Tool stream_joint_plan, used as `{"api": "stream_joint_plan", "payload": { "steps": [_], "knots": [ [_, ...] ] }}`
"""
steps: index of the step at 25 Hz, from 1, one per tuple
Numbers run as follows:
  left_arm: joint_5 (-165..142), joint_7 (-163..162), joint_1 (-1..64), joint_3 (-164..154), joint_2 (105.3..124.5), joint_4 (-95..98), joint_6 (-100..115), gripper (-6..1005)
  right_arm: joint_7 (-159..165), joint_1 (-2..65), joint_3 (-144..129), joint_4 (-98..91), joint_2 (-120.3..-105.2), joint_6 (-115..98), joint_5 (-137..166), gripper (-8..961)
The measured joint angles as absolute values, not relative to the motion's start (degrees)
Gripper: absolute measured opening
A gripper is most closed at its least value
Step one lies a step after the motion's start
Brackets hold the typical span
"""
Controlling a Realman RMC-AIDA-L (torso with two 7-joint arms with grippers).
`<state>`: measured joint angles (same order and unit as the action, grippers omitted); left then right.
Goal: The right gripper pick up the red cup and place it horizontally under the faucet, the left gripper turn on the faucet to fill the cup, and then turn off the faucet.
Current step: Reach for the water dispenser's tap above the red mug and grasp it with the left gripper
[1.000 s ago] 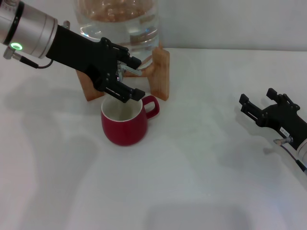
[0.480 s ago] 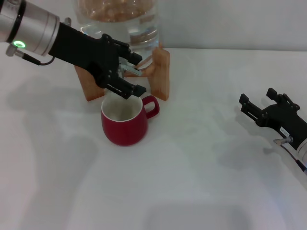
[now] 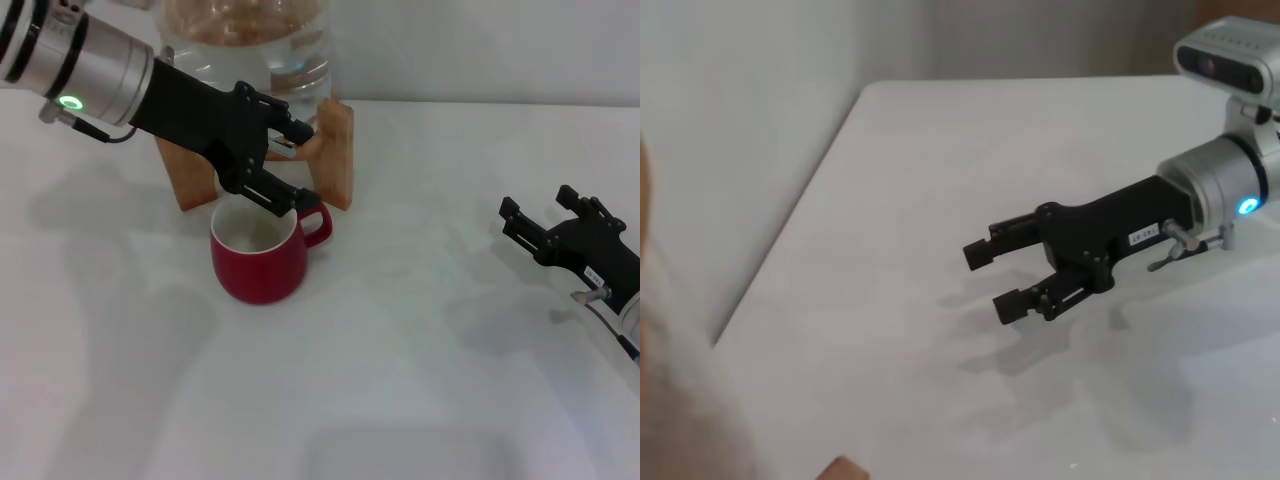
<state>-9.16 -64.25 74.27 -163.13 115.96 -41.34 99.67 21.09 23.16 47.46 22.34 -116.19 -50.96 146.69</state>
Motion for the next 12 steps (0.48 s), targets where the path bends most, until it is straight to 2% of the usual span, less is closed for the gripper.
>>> {"api": "stream_joint_plan", "payload": {
  "steps": [12],
  "knots": [
    [-10.13,-64.57,74.35,-163.12,116.21,-41.44,99.72,886,21.09,23.11,47.04,22.42,-116.19,-51.6,146.69,858]
  ]
}}
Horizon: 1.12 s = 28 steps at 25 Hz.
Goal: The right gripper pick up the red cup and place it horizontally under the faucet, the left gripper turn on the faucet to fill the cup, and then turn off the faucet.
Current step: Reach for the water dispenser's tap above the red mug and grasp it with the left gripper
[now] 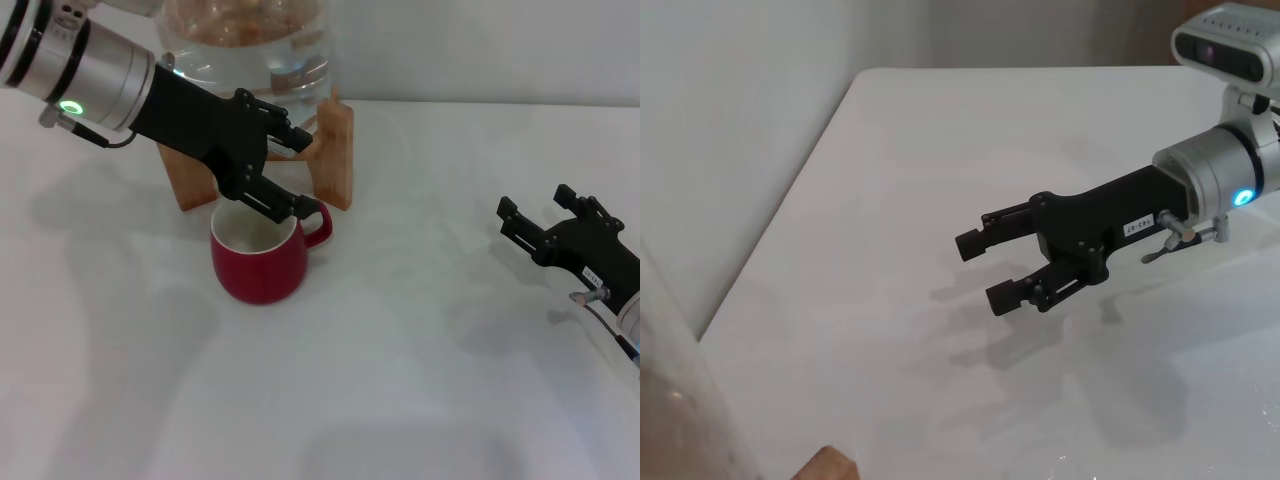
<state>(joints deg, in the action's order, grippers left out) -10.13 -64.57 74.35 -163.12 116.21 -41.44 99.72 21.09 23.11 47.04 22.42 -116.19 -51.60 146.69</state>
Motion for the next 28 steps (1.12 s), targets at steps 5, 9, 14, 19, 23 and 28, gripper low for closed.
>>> {"api": "stream_joint_plan", "payload": {
  "steps": [5,9,14,19,23,28],
  "knots": [
    [-10.13,-64.73,74.35,-163.12,115.96,-41.83,100.96,885,21.09,23.1,47.02,22.41,-116.19,-51.61,146.69,858],
    [-10.35,-65.27,74.39,-163.12,115.74,-41.92,101.2,885,21.09,23.03,46.94,22.42,-116.19,-51.61,146.69,857],
    [-11.36,-65.76,74.39,-163.12,115.63,-41.93,101.3,885,21.09,23.03,46.92,22.42,-116.19,-51.6,146.69,857],
    [-12.1,-66.09,74.37,-163.12,115.42,-41.93,101.56,886,21.09,23.02,46.93,22.41,-116.19,-51.6,146.69,858],
    [-12.22,-66.17,74.35,-163.12,115.16,-41.93,102.08,886,21.09,23.07,46.93,22.41,-116.19,-51.59,146.69,858],
    [-12.64,-66.34,74.35,-163.12,114.8,-41.92,102.87,886,21.09,23.1,46.93,22.41,-116.19,-51.59,146.69,858]
  ]
}}
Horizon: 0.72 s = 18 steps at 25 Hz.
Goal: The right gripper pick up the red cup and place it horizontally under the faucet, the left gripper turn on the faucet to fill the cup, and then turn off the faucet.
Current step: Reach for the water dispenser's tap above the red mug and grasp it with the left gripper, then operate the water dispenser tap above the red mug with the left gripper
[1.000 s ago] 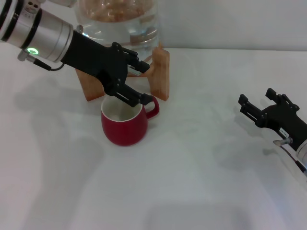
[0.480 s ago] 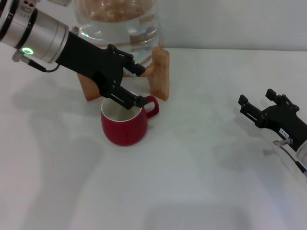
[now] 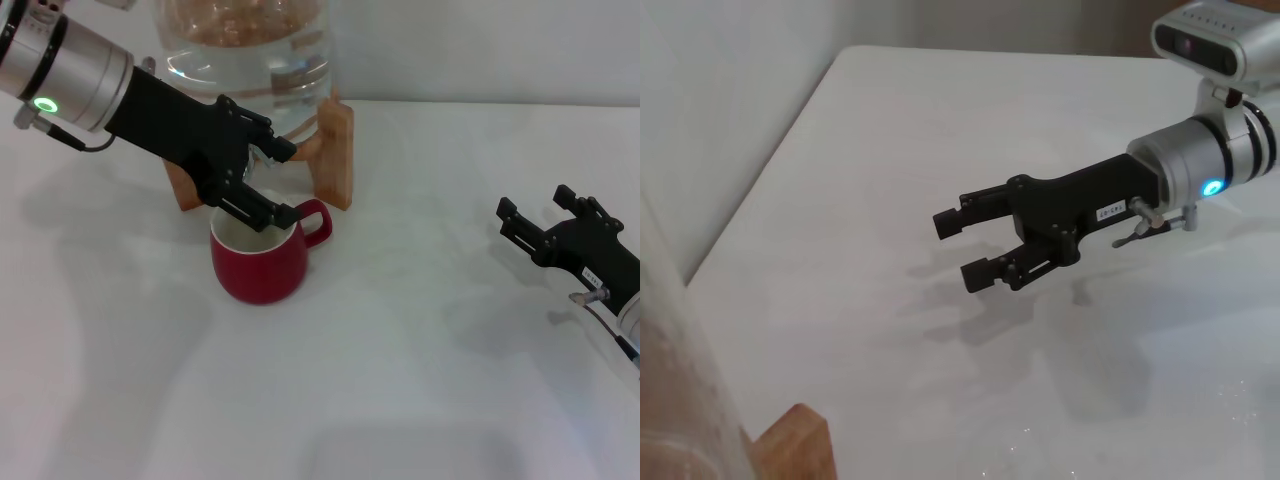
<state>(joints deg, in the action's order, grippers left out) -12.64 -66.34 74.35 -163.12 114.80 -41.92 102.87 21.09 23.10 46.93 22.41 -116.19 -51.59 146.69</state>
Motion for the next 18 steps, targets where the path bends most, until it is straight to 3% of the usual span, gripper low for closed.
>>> {"api": "stream_joint_plan", "payload": {
  "steps": [18],
  "knots": [
    [-4.57,-65.1,75.13,-163.12,114.71,-44.75,103.12,885,21.09,23.2,46.87,22.41,-116.19,-51.6,146.69,858]
  ]
}}
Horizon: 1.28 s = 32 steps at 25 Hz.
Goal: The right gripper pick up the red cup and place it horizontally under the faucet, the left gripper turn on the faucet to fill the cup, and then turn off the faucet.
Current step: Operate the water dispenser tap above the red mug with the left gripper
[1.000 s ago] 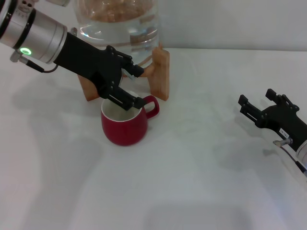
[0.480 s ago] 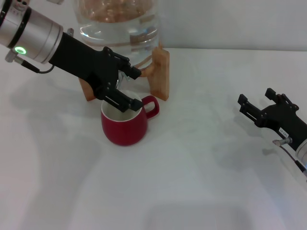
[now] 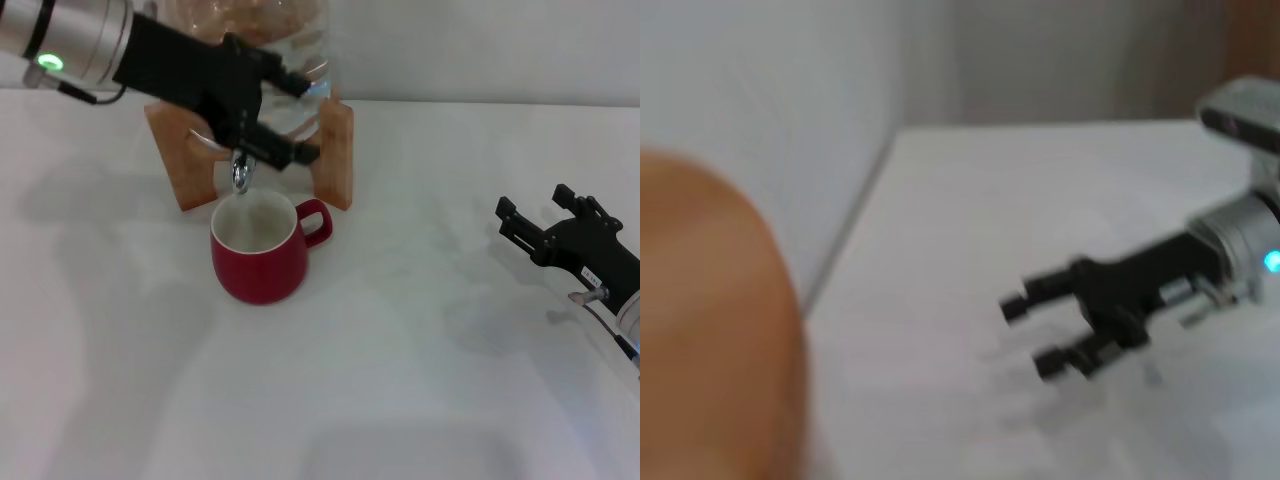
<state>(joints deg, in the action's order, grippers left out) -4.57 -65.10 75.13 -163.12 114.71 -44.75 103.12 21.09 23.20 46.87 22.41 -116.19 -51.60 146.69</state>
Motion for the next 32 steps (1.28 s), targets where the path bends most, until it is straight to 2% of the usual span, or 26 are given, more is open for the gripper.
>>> {"api": "stream_joint_plan", "payload": {
  "steps": [4,11,24,32],
  "knots": [
    [-0.79,-64.9,75.15,-163.12,114.95,-45.9,103.4,885,21.09,23.24,47.2,22.38,-116.19,-51.63,146.69,857],
    [1.5,-64.49,74.26,-163.12,117.72,-51.02,104.72,886,21.09,23.73,47.45,22.21,-116.19,-51.68,146.69,858],
    [5.56,-64.35,69.95,-163.12,118.03,-52.88,110.36,886,21.09,24.27,47.37,21.97,-116.19,-51.68,146.69,858],
    [6.48,-64.59,67.57,-163.12,119.07,-55.69,113.92,886,21.09,24.16,47.14,21.88,-116.19,-51.59,146.69,858]
  ]
}}
